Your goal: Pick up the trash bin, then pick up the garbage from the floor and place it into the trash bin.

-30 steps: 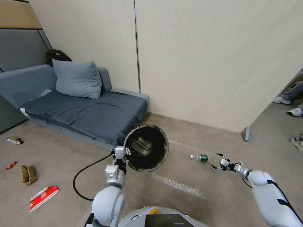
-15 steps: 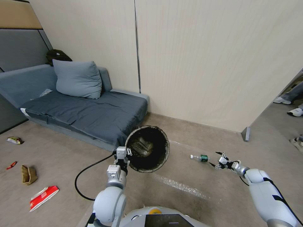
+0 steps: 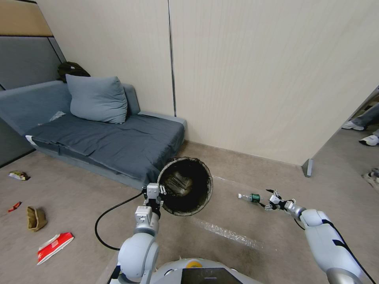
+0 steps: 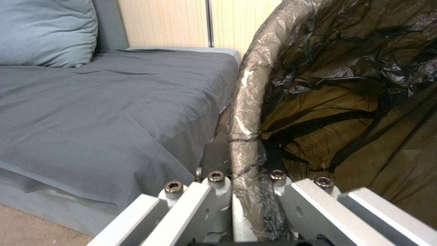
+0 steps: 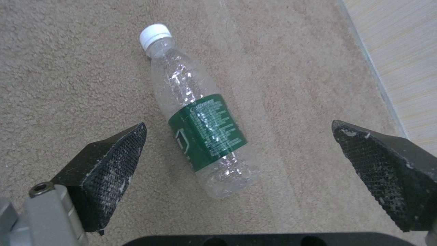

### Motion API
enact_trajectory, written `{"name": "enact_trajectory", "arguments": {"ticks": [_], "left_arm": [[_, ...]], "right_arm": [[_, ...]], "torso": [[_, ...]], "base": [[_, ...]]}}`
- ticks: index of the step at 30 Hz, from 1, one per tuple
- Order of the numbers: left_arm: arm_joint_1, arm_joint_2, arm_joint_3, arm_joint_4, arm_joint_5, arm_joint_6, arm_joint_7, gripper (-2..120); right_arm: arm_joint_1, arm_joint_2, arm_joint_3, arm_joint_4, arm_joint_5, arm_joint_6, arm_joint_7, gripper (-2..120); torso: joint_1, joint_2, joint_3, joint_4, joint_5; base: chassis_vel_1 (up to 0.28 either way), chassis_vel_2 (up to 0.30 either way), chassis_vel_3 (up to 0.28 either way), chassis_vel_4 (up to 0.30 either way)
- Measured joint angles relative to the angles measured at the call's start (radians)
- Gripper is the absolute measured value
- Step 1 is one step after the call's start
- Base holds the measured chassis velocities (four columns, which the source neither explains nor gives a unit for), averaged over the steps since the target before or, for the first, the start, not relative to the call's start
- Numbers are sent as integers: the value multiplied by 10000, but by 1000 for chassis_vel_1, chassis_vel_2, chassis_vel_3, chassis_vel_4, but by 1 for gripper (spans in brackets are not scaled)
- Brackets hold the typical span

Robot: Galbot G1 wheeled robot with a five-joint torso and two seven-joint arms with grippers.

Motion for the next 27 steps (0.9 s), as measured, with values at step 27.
{"name": "enact_trajectory", "arguments": {"ticks": [27], "left_arm": [[30,-51,66,73,222,11,-4,0]], "right_arm": [[969,260,-305,-1258,-161,7,364,100]], "torso": [[0,0,0,0,-1]], "base": [[0,0,0,0]]}}
